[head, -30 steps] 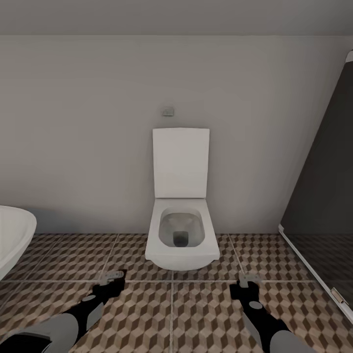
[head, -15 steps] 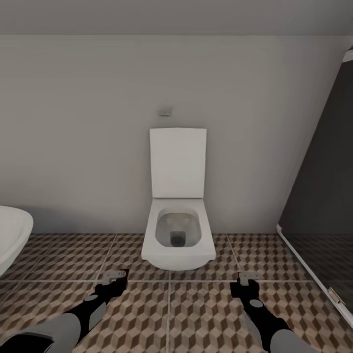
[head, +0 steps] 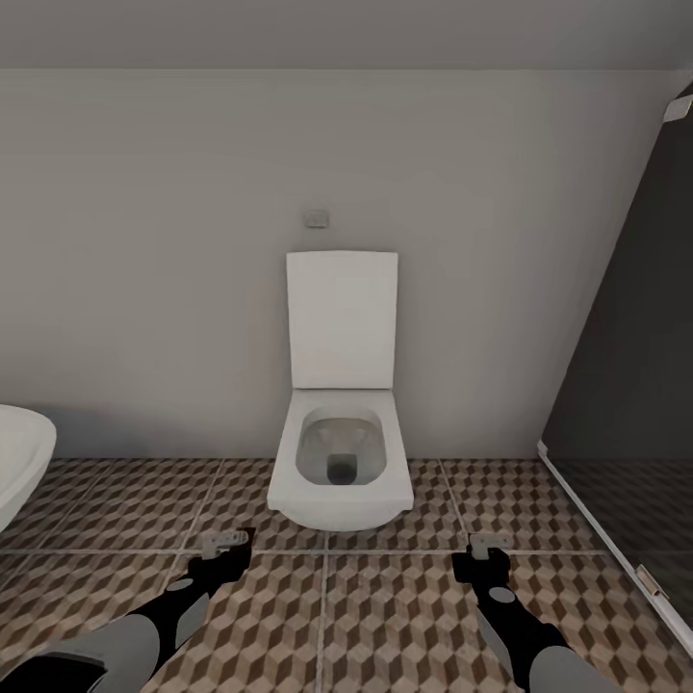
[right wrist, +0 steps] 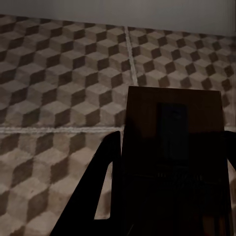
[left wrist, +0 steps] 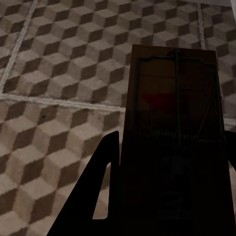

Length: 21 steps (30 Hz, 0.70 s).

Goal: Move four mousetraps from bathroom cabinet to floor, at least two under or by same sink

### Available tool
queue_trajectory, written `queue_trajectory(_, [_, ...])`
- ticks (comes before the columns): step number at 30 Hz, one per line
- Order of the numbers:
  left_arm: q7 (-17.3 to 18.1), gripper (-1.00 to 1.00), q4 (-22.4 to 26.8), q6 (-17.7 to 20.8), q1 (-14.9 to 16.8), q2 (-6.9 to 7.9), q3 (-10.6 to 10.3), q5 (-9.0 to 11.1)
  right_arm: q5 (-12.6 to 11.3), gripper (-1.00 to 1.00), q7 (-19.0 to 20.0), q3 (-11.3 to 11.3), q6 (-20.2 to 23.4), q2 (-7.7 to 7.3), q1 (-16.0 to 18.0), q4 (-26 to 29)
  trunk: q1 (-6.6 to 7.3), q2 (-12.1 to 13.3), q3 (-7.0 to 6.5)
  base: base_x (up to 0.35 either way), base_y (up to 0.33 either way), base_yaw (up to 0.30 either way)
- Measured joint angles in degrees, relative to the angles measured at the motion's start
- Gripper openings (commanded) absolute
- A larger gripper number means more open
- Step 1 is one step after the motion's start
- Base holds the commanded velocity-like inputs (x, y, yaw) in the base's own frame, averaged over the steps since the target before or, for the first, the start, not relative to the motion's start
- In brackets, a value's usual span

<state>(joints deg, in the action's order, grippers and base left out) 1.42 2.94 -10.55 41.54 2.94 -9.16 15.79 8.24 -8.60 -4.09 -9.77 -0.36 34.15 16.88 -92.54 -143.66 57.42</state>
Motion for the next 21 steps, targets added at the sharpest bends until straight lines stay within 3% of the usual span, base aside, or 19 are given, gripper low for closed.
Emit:
queue_trajectory(5, [0.0,-1.00,0.1,0.0,0.0,-0.03,0.0,-0.1,0.0,-1.00,-1.7,-0.1,0.0,0.05,0.0,0.9,0.00,0.0,0.00,0.000,-0.001,0.036])
queue_trajectory(13, [0.0,-1.00,0.2,-1.0,0.0,0.03,0.0,-0.1,0.1,-1.00,-2.1,0.0,0.1,0.06,0.0,1.2,0.00,0.0,0.00,0.000,0.000,0.194])
queue_trajectory(21, [0.0,-1.00,0.2,-1.8,0.0,-0.04,-0.1,-0.1,0.1,-1.00,-2.0,0.0,0.1,0.06,0.0,1.2,0.00,0.0,0.00,0.000,0.000,0.041])
